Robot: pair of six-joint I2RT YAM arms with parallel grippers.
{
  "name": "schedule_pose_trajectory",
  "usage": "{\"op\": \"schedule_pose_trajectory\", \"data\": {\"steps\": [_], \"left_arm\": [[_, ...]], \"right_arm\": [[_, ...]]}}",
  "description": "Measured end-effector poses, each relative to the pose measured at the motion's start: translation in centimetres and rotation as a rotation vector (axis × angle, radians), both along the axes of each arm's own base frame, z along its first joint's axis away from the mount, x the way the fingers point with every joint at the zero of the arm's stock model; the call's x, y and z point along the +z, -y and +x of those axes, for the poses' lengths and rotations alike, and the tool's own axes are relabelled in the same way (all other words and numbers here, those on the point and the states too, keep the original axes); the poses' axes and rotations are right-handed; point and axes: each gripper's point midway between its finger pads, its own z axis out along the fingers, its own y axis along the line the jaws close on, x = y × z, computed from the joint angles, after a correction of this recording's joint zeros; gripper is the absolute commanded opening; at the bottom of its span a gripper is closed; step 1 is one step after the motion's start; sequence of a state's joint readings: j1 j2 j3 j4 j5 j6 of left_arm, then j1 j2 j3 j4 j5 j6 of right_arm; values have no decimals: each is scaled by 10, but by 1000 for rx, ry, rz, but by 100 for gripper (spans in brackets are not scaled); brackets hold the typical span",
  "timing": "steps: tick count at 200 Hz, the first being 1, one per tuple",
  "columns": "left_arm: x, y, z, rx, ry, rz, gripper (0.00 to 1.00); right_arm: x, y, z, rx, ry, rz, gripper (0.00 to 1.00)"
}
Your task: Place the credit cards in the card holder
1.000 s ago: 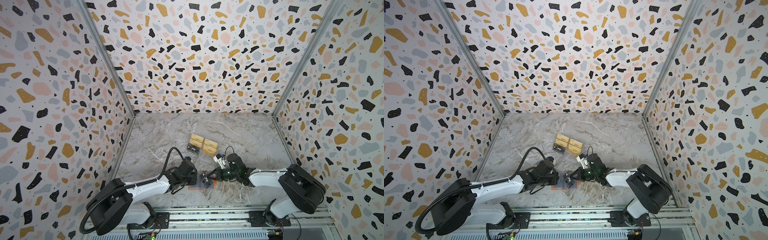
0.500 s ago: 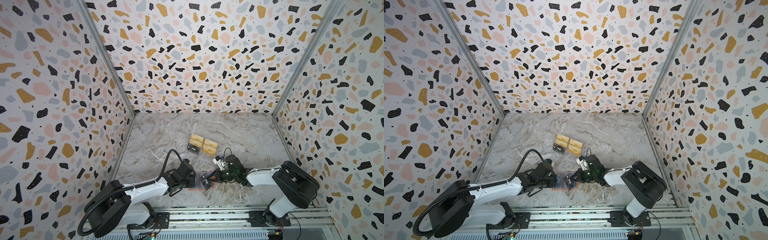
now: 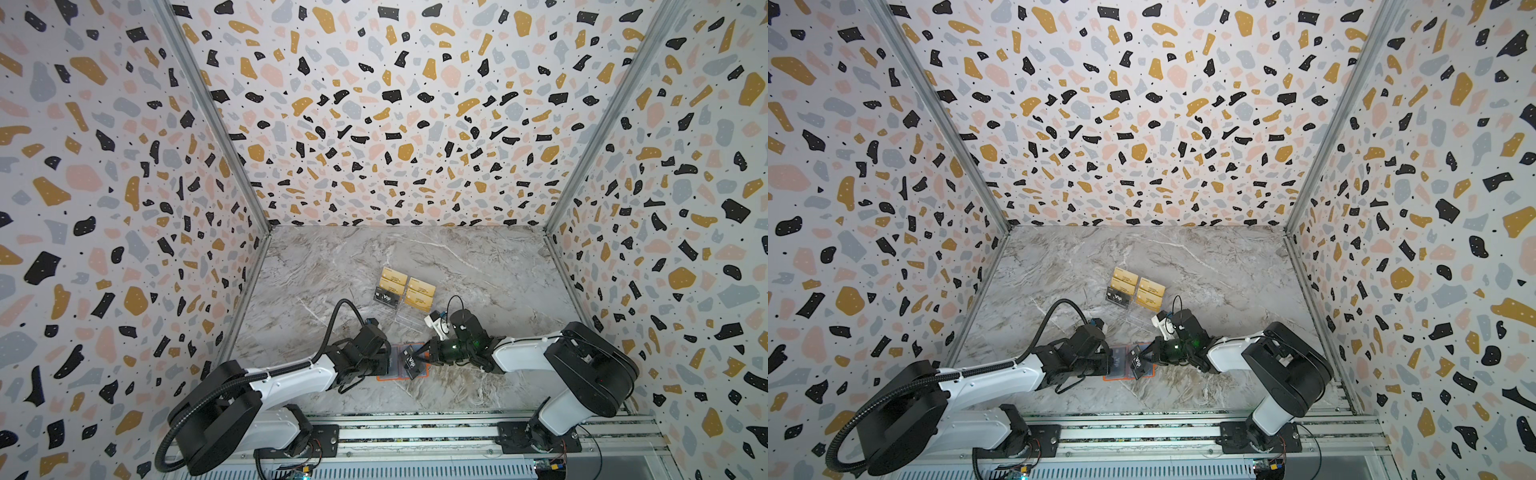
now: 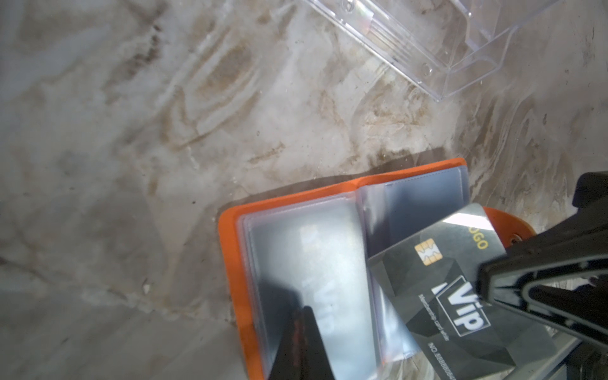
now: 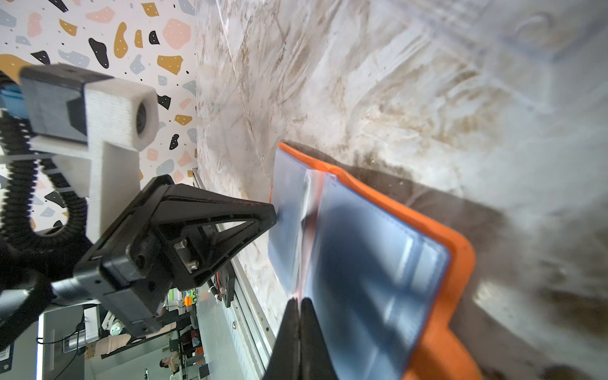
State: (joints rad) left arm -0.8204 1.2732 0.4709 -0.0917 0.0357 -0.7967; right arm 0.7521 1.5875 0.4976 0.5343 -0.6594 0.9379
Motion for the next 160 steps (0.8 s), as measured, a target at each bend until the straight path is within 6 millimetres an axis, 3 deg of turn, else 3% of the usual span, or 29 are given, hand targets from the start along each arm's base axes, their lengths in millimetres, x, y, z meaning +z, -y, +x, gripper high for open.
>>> {"op": "schedule_pose_trajectory", "data": {"steps": [160], "left_arm": [[2,0,0,1,4,-6,6]], "right_arm": [[-6,-2,6,-22,6,-17,0]]}}
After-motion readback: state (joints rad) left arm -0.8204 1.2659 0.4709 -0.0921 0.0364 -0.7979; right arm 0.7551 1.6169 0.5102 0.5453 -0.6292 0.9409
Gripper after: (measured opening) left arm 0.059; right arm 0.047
